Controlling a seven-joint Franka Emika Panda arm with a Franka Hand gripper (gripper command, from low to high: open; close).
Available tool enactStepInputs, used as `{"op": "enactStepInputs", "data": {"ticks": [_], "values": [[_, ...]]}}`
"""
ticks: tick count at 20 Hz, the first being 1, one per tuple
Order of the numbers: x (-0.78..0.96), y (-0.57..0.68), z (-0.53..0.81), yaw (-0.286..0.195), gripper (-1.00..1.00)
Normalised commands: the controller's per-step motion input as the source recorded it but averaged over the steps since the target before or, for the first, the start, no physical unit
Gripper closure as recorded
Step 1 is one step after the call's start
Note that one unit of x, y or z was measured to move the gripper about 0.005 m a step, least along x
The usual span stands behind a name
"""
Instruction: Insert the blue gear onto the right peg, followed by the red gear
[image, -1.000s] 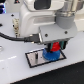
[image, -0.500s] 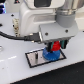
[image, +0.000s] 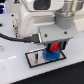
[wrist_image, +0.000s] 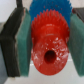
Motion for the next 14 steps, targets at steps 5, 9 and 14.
{"op": "enactStepInputs", "data": {"ticks": [5,9,14], "values": [[0.41,-0.02,0.36,0.0,1.0],[0.19,-0.02,0.1,0.0,1.0],[0.02,-0.06,0.02,0.0,1.0]]}}
